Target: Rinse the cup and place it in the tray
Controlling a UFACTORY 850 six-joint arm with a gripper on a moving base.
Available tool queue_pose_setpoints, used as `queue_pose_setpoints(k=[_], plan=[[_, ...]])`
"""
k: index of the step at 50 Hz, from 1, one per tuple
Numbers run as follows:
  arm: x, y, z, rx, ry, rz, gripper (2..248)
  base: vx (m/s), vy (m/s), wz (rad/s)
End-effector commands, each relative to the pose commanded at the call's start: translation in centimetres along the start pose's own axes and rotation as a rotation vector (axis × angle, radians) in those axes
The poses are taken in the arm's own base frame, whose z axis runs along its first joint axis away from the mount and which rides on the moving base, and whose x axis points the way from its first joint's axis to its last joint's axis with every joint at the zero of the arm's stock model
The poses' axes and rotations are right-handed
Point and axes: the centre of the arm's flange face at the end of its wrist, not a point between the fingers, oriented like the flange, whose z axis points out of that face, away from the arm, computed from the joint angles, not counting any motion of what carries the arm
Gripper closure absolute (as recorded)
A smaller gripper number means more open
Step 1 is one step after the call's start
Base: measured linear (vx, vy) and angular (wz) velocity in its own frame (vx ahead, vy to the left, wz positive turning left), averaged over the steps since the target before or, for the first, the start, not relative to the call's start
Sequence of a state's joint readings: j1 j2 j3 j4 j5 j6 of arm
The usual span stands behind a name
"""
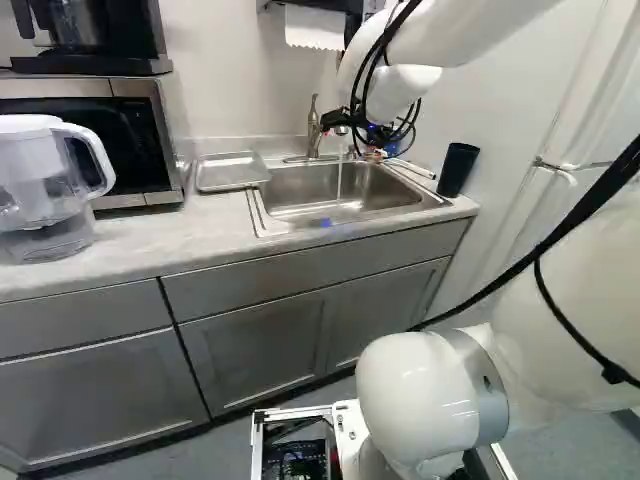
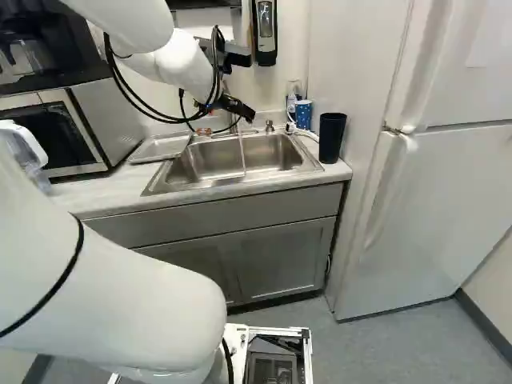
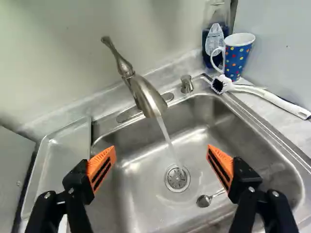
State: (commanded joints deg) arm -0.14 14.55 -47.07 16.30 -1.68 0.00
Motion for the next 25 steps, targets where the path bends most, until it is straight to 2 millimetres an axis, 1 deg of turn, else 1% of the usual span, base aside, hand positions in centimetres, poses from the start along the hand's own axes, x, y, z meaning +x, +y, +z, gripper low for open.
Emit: queue_pose_setpoints(k=[12,25], plan=[[0.5,0.3,0.0,-0.007,0.052,0.071,3,0.0,0.0,0.0],[1.2,1.5,-0.2,-0.03,0.113,0.137,3,0.0,0.0,0.0]])
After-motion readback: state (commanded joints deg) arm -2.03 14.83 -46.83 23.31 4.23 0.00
